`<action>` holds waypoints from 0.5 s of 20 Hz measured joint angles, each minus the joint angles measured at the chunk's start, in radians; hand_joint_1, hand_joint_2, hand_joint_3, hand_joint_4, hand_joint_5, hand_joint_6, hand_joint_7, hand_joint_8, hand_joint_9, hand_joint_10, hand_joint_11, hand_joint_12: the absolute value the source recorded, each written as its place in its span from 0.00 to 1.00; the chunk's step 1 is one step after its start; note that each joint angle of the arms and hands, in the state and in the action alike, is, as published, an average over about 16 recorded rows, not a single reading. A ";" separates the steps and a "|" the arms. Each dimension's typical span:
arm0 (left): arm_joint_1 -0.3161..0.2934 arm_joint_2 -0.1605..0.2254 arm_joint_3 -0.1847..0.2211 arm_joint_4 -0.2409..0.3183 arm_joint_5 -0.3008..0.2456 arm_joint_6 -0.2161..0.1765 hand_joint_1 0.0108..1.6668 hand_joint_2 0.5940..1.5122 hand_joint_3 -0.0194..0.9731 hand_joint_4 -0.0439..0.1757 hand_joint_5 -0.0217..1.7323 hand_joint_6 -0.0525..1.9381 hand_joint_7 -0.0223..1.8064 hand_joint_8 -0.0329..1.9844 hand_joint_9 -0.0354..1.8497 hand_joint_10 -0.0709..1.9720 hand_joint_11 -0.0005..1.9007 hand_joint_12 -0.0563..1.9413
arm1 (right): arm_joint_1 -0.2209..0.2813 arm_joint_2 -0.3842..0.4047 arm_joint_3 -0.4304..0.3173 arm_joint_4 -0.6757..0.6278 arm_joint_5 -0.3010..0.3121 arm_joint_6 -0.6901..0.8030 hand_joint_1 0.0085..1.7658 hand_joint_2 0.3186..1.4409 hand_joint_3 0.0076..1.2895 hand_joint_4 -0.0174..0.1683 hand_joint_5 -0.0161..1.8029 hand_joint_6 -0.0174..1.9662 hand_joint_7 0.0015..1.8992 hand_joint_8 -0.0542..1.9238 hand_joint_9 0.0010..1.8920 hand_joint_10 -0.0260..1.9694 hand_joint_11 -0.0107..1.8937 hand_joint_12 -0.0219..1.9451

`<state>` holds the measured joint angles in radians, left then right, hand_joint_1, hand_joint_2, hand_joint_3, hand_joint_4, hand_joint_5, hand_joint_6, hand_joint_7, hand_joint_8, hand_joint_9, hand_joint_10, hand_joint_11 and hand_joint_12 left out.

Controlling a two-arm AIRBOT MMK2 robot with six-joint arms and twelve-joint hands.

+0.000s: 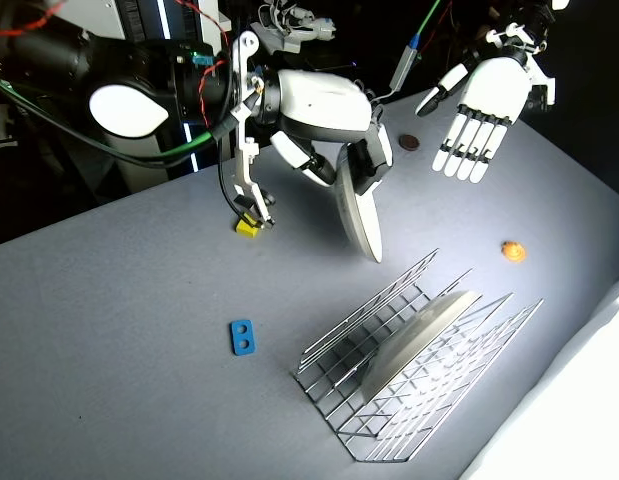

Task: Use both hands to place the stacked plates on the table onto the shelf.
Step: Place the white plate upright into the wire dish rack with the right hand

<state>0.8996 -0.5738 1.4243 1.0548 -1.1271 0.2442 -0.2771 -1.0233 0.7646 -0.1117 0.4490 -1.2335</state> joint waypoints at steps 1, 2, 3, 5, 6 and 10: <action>-0.013 -0.001 -0.002 0.019 -0.009 -0.001 0.01 0.60 0.04 0.19 0.04 0.03 0.04 0.02 0.03 0.04 0.01 0.03 | 0.016 0.011 -0.001 0.002 -0.008 0.017 0.77 0.58 0.01 0.09 0.50 0.52 0.53 0.48 0.57 0.46 0.48 0.58; -0.025 -0.002 -0.004 0.037 -0.018 -0.003 0.01 0.60 0.04 0.19 0.04 0.03 0.04 0.02 0.03 0.04 0.01 0.03 | 0.033 0.022 -0.002 0.006 -0.015 0.034 0.77 0.58 0.01 0.08 0.50 0.52 0.53 0.48 0.57 0.46 0.48 0.58; -0.037 -0.003 -0.006 0.055 -0.027 -0.004 0.01 0.60 0.04 0.19 0.04 0.03 0.04 0.02 0.03 0.04 0.01 0.03 | 0.050 0.032 -0.002 0.011 -0.024 0.050 0.77 0.58 0.01 0.08 0.50 0.52 0.53 0.48 0.57 0.46 0.48 0.58; -0.061 -0.004 -0.010 0.089 -0.045 -0.007 0.01 0.60 0.04 0.19 0.04 0.03 0.04 0.02 0.03 0.04 0.01 0.03 | 0.084 0.050 0.000 0.023 -0.041 0.083 0.77 0.58 0.01 0.08 0.49 0.52 0.53 0.48 0.57 0.46 0.48 0.58; -0.073 -0.005 -0.012 0.105 -0.055 -0.008 0.01 0.60 0.04 0.19 0.04 0.03 0.04 0.02 0.03 0.04 0.01 0.03 | 0.100 0.058 0.002 0.030 -0.051 0.100 0.77 0.58 0.01 0.08 0.49 0.52 0.53 0.48 0.57 0.46 0.48 0.58; -0.124 -0.005 -0.025 0.161 -0.088 -0.011 0.01 0.61 0.04 0.19 0.04 0.03 0.04 0.02 0.03 0.04 0.01 0.03 | 0.156 0.082 0.018 0.084 -0.091 0.152 0.77 0.58 0.01 0.08 0.49 0.52 0.53 0.48 0.57 0.46 0.48 0.57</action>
<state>0.7752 -0.5790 1.3993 1.2158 -1.2149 0.2333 -0.1212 -0.9415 0.7829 -0.0277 0.3577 -1.0815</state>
